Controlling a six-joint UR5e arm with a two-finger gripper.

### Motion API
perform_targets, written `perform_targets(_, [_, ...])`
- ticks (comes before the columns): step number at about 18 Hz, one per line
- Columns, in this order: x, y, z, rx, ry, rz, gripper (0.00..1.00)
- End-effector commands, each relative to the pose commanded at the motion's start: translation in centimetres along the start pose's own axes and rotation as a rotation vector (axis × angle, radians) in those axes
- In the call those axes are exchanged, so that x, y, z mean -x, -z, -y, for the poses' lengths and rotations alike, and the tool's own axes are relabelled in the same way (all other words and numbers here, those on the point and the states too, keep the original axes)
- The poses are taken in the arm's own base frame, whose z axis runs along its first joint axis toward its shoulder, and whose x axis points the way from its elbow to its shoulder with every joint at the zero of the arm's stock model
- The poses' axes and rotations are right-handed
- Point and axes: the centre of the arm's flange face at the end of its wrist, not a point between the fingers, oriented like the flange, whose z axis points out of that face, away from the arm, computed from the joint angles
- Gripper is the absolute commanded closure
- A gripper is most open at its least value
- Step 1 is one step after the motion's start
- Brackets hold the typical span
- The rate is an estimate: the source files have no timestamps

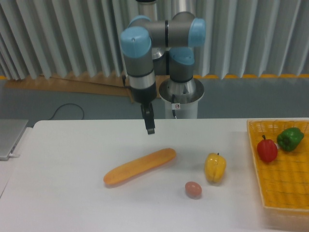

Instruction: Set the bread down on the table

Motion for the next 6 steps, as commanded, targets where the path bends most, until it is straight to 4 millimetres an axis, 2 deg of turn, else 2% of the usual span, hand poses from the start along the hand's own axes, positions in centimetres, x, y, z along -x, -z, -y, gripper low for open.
perform_targets(1, [-0.3, 0.4, -0.6, 0.001, 0.011, -0.005, 0.00])
perform_targets(6, [0.0, -0.1, -1.9, 0.004, 0.036, -0.017, 0.00])
